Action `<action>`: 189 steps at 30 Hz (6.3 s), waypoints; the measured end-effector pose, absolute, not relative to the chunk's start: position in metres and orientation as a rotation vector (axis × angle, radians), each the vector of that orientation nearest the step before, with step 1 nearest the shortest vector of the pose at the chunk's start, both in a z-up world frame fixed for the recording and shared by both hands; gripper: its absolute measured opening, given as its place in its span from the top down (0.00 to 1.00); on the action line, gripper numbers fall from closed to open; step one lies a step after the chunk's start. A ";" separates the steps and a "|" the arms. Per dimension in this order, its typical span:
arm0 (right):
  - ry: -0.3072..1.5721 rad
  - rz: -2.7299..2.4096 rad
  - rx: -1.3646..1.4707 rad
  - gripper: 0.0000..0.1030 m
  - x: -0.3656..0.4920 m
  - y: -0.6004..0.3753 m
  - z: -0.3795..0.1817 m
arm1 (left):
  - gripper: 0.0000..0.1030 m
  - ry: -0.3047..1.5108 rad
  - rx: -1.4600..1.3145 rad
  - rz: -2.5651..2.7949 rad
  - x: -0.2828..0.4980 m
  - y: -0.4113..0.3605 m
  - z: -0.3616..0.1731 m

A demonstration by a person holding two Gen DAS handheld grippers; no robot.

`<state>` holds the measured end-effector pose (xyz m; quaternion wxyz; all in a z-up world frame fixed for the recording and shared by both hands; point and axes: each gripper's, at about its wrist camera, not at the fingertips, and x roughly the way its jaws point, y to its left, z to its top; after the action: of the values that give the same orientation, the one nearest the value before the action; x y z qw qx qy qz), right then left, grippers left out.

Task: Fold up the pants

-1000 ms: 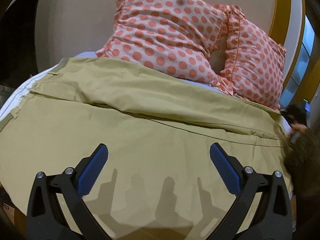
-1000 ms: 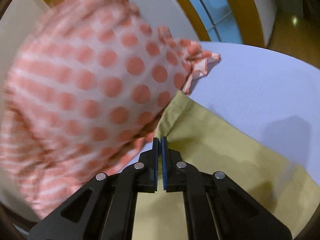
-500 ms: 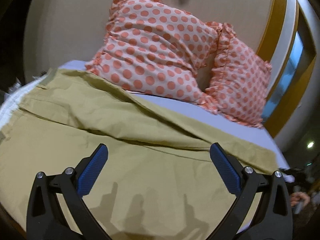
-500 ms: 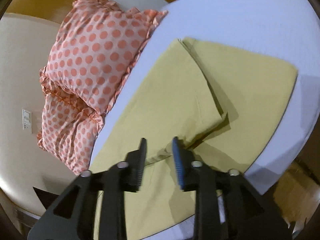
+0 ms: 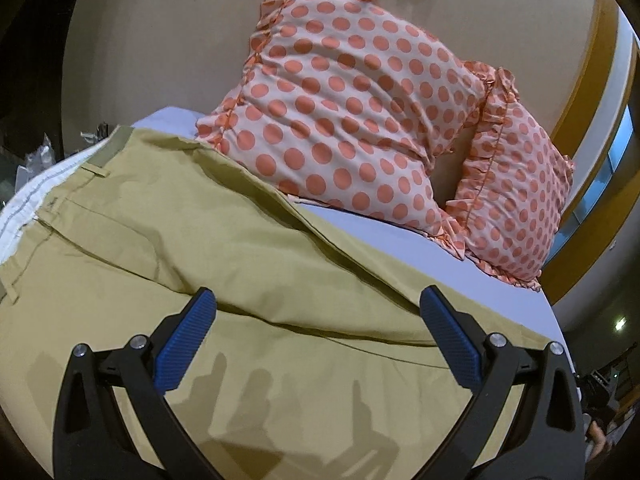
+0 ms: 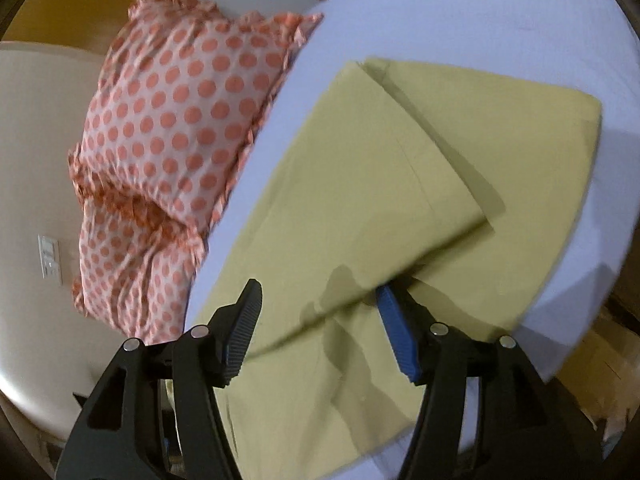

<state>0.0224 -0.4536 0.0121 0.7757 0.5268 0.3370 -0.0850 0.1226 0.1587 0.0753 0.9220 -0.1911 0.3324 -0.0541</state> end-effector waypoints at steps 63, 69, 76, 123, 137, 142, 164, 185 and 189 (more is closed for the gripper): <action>0.481 -0.317 0.870 0.74 -0.056 -0.510 -0.003 | 0.45 0.599 -0.584 0.170 -0.092 0.242 0.041; 0.453 -0.272 0.789 0.96 -0.043 -0.501 0.009 | 0.44 0.583 -0.613 0.200 -0.098 0.258 0.037; 0.391 0.225 0.573 0.96 0.027 -0.364 0.100 | 0.36 0.546 -0.652 0.245 -0.110 0.276 0.034; 0.808 0.885 0.325 0.20 0.051 -0.107 0.042 | 0.25 0.538 -1.054 0.356 -0.071 0.407 0.007; 0.821 0.902 0.339 0.18 0.052 -0.107 0.036 | 0.24 0.570 -1.073 0.196 -0.045 0.393 0.021; 0.821 0.910 0.346 0.18 0.053 -0.108 0.035 | 0.39 0.554 -1.115 0.229 -0.043 0.396 0.010; 0.563 0.393 0.744 0.18 0.041 -0.338 0.054 | 0.91 0.597 0.389 -0.465 0.001 -0.100 0.083; 0.880 0.517 0.524 0.49 0.091 -0.291 0.013 | 0.30 0.904 -0.269 -0.267 0.076 0.118 0.050; 0.898 0.592 0.501 0.50 0.094 -0.282 0.014 | 0.23 1.009 -0.304 -0.371 0.094 0.104 0.029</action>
<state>0.0937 -0.2819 0.0144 0.8291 0.2362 0.4230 0.2790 0.0944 0.1044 0.0293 0.8481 -0.1441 0.4785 -0.1758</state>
